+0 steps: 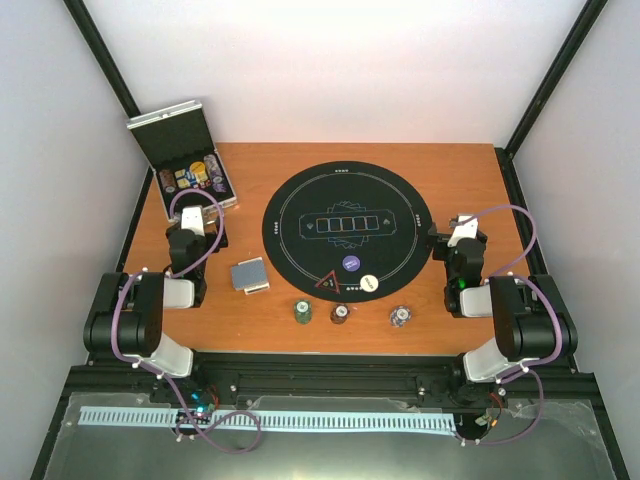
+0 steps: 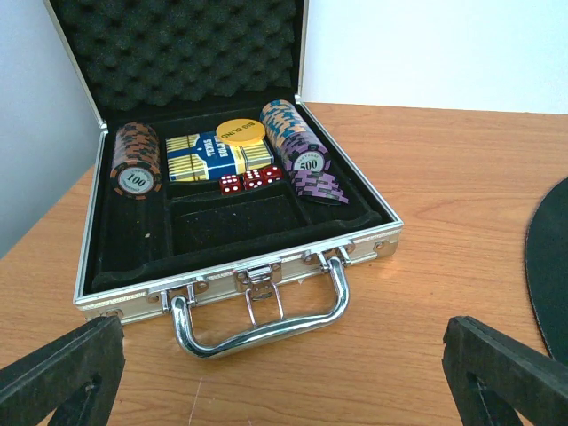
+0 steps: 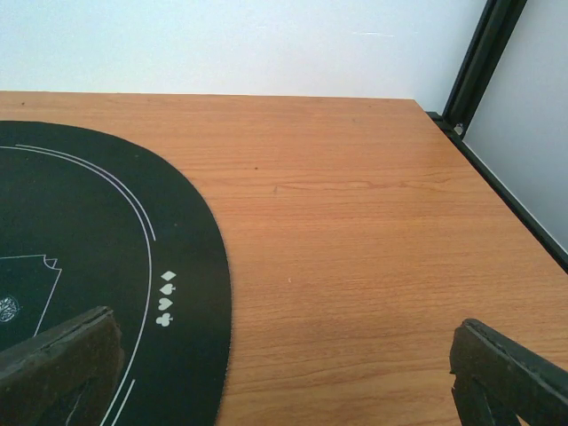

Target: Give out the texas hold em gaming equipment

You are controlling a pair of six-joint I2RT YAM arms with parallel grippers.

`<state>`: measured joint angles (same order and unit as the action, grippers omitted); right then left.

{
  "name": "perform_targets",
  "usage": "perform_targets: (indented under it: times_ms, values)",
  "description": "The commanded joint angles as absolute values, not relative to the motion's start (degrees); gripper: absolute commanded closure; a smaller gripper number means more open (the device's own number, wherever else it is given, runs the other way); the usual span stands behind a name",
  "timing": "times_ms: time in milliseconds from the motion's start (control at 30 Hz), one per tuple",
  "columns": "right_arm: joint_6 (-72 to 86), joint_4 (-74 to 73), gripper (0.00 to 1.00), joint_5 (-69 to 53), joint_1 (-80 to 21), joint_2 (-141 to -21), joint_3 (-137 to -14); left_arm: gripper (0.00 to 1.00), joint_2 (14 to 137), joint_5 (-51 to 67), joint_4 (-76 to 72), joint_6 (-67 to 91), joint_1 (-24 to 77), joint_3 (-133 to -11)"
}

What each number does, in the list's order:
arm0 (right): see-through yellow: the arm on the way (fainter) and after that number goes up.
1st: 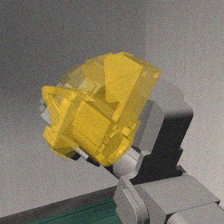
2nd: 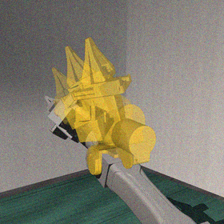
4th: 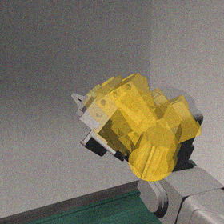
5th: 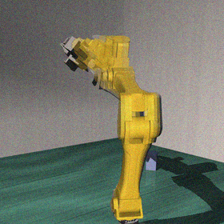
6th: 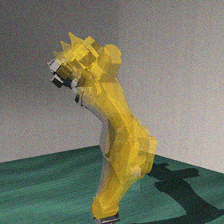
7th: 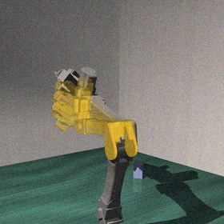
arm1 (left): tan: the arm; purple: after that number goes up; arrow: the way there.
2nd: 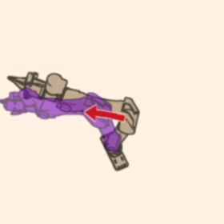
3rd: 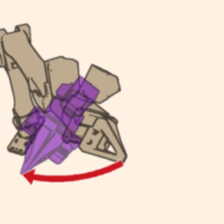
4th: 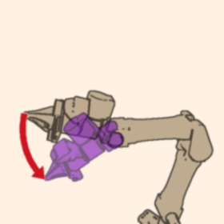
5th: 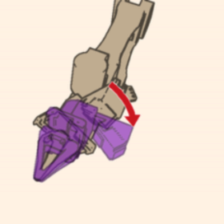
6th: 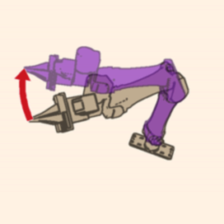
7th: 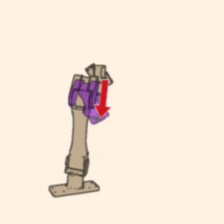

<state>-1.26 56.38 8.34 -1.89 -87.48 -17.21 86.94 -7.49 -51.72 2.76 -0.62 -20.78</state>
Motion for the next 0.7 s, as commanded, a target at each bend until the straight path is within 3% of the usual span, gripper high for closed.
perform_targets:
  times_ms: [0, 333, 567, 667]
  values:
    - [-1.58, 58.89, 0.0, 8.7, -1.32, -87.29, -17.64, 0.0, 87.17, -7.78, -52.56, 3.52, -0.63, -21.54]
    - [0.05, 56.27, 0.0, 12.16, -1.28, -85.43, -18.5, 0.0, 86.2, -2.61, -47.93, 3.19, -1.95, -23.68]
    - [6.46, 35.0, 0.0, 18.15, -0.27, -72.94, -25.34, 0.0, 82.79, 0.57, -16.47, 0.6, -3.72, -39.25]
    - [3.41, 16.15, 0.0, 16.27, -0.22, -70.93, -34.32, 0.0, 79.13, 3.71, -3.6, -0.44, -4.99, -45.09]
